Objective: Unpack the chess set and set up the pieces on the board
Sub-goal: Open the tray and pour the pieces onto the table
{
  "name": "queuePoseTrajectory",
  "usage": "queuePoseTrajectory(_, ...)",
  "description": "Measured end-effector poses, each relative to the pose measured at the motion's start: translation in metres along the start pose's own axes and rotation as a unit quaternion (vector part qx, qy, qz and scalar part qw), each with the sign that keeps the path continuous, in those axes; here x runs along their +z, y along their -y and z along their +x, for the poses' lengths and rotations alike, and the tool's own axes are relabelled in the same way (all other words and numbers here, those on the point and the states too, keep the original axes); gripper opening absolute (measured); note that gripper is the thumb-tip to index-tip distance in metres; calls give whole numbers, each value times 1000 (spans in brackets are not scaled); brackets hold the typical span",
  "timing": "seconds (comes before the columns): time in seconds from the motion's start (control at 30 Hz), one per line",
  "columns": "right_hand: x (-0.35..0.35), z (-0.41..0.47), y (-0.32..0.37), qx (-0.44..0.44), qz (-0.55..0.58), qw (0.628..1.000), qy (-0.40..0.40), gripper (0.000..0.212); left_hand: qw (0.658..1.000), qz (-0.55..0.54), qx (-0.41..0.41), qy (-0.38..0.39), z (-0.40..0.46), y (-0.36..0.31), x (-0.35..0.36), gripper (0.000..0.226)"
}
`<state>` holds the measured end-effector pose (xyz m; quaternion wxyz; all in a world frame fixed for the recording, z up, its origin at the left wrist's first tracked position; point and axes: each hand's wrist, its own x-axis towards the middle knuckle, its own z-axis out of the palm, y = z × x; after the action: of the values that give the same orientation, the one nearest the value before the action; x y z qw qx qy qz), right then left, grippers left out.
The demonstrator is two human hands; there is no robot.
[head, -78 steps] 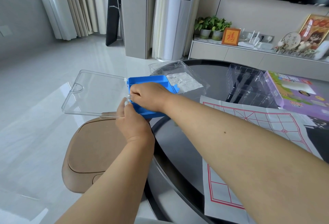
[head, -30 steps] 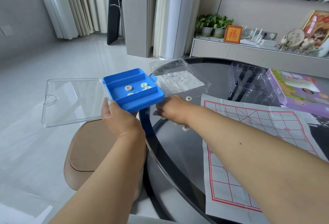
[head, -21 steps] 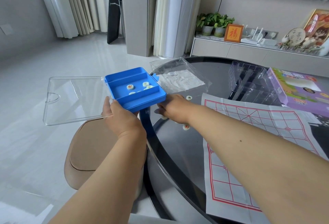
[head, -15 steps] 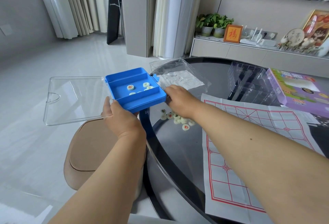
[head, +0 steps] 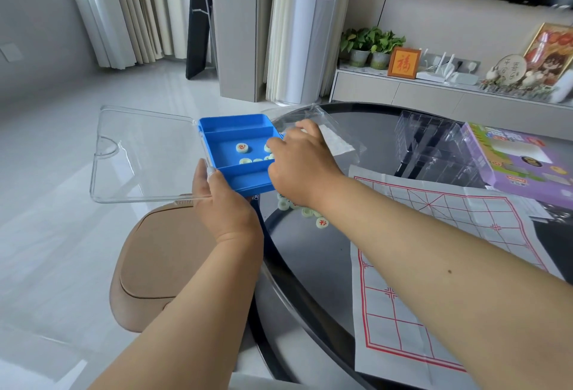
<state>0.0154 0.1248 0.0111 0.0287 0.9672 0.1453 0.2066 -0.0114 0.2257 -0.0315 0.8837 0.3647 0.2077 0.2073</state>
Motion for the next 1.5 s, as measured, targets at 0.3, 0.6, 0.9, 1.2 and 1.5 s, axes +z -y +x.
queuePoseTrajectory(0.3, -15, 6, 3, 70, 212, 971, 89, 48, 1000, -18, -22, 14, -2, 0, 1, 27)
queuePoseTrajectory(0.6, -6, 19, 10, 86, 343, 927, 124, 46, 999, -7, -31, 31, -5, -2, 0, 28)
queuePoseTrajectory(0.9, 10, 36, 36, -22, 205, 966, 158, 29, 999, 16, -20, 43, -8, 1, 2, 29)
queuePoseTrajectory(1.2, 9, 48, 46, 18, 143, 948, 284, 53, 999, 25, -37, -28, -8, 0, 5, 26)
queuePoseTrajectory(1.5, 16, 45, 42, -14, 232, 948, 218, 45, 998, 48, -27, -31, -2, 1, 0, 31)
